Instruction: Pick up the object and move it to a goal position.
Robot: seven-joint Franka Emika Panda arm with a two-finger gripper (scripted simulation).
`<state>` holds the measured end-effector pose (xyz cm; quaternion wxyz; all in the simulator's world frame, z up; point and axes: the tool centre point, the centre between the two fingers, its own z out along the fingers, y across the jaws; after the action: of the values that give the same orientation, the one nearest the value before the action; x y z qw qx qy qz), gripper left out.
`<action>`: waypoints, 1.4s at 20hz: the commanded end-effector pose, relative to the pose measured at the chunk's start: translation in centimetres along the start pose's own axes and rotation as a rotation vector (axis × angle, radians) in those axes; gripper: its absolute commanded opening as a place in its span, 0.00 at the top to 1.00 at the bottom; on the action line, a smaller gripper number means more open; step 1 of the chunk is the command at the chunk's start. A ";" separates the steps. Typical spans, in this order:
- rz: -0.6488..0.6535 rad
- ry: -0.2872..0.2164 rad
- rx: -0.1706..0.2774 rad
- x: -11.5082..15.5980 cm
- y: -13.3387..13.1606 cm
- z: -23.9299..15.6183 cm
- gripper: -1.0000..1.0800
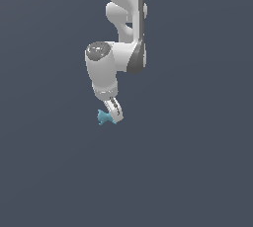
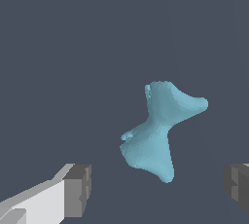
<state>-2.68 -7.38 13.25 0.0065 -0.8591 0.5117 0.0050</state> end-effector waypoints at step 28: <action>0.438 0.016 -0.003 1.5 2.0 2.3 0.04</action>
<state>-3.72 -9.59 11.23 0.0003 -0.7274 0.6862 -0.0002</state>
